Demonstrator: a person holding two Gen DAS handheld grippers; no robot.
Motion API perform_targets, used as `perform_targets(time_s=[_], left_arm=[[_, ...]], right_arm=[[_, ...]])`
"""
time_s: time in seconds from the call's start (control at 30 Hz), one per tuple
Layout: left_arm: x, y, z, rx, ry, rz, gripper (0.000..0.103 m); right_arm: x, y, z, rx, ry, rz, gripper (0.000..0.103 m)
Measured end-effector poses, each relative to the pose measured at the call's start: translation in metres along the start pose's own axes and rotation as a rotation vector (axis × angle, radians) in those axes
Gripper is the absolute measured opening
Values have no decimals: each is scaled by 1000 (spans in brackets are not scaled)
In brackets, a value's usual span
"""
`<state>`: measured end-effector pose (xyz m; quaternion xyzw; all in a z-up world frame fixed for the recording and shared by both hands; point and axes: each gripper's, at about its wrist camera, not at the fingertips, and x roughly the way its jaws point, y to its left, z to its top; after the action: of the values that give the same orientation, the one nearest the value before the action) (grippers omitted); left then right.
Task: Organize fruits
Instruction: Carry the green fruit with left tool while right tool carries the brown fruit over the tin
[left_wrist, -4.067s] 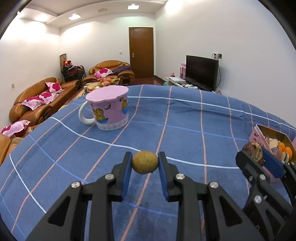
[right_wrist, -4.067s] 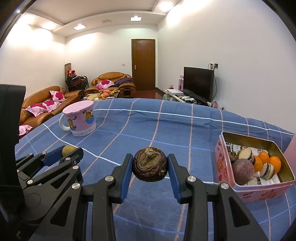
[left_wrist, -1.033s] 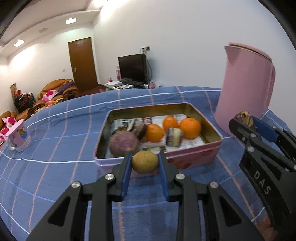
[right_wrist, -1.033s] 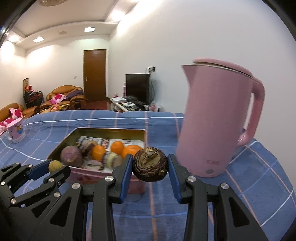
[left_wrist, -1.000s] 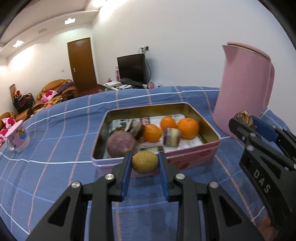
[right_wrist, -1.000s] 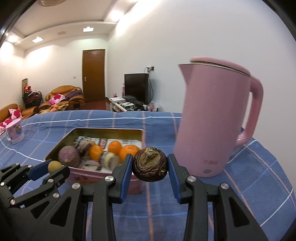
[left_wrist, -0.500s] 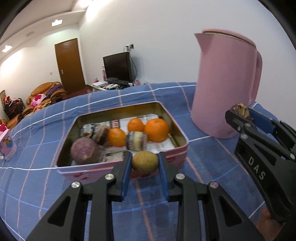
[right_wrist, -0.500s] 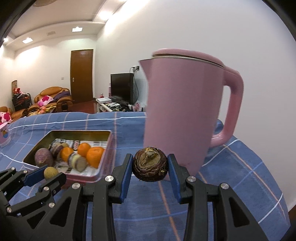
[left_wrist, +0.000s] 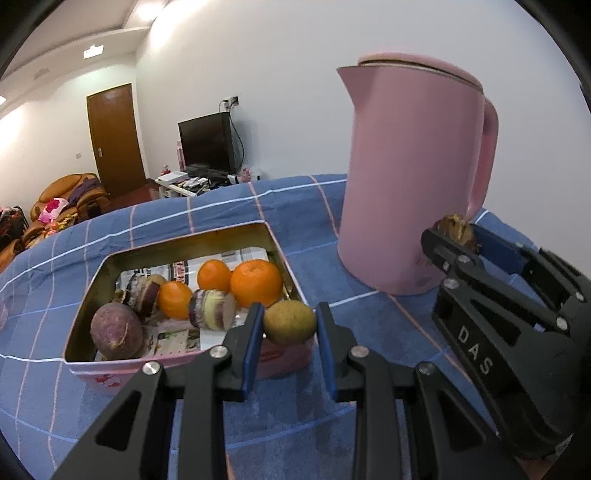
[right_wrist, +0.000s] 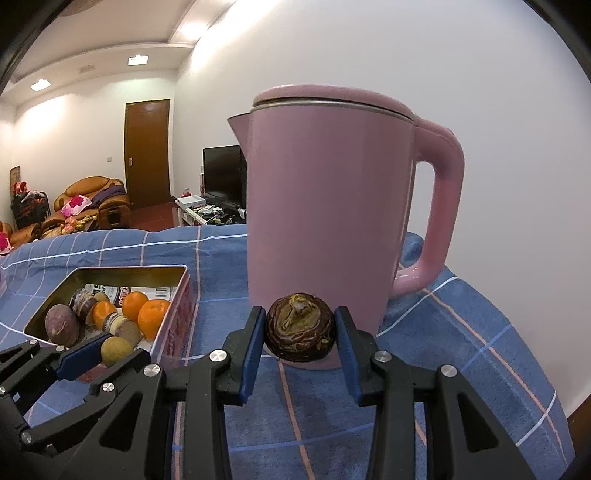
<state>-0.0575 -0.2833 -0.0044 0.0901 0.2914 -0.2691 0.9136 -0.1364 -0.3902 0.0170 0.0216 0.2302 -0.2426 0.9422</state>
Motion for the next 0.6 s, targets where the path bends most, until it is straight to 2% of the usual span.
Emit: perform_targets(time_s=[0.37,0.6], left_arm=[[-9,37,14,-66,-70,-11,30],[-5,69,15,-114,-61,8,30]], right_arm=[[2,10,1,5,0,-5,40],[5,31,5,16,11,40,40]])
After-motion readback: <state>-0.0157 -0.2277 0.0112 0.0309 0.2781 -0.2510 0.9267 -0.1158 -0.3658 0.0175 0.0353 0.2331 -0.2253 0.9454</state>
